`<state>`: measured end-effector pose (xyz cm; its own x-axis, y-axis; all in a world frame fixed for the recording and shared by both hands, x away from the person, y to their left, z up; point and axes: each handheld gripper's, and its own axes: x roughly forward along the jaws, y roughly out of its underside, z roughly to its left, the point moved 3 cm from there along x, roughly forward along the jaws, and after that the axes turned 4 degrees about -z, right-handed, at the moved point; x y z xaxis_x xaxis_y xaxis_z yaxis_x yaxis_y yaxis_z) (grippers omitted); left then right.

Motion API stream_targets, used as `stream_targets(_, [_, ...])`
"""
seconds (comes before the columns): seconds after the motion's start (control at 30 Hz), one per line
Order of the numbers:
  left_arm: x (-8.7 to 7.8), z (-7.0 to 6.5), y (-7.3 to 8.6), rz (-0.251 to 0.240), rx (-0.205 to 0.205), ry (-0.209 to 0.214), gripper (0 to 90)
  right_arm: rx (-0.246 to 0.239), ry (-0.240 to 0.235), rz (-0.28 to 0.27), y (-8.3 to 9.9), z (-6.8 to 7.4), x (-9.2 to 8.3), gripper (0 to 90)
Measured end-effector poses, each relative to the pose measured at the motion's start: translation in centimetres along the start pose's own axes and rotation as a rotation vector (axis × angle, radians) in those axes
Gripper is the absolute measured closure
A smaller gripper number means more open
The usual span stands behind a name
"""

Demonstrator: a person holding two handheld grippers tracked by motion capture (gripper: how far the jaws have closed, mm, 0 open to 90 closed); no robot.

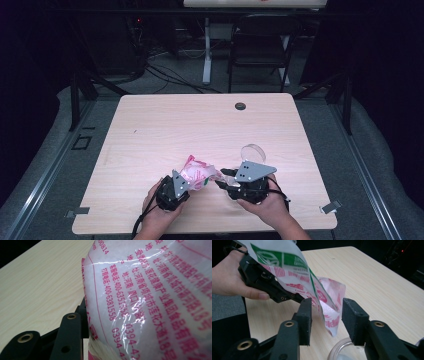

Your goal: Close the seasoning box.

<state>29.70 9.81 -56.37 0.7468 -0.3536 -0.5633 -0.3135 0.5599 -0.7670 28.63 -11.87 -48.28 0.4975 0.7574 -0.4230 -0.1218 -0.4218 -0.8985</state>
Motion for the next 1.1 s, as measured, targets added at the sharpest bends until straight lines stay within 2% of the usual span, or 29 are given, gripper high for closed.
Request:
stream_targets(0.23, [0.2,0.0,-1.0,0.003,0.049,-0.002,57.9,-0.057,0.002,0.007,-0.6,-0.1,-0.1,57.8])
stream_targets(0.43, [0.2,-0.1,-1.6,0.0,0.07,-0.002,58.0,-0.099,0.013,0.003,-1.1,0.0,-0.4,56.8])
stream_targets(0.53, [0.2,-0.1,-1.9,0.004,0.084,0.0,58.0,-0.136,0.016,-0.001,-1.7,0.2,-0.7,57.0])
stream_targets(0.6, [0.3,-0.1,-1.9,0.006,0.089,-0.001,58.0,-0.142,0.016,0.0,-1.8,0.2,-0.7,57.3])
stream_targets(0.67, [0.3,0.0,-2.0,0.01,0.102,-0.003,58.0,-0.162,0.01,0.001,-2.1,0.4,-0.8,58.7])
stream_targets(1.1, [0.3,0.5,-2.4,0.026,0.14,-0.012,58.1,-0.203,-0.015,0.032,-2.4,0.5,-0.9,71.0])
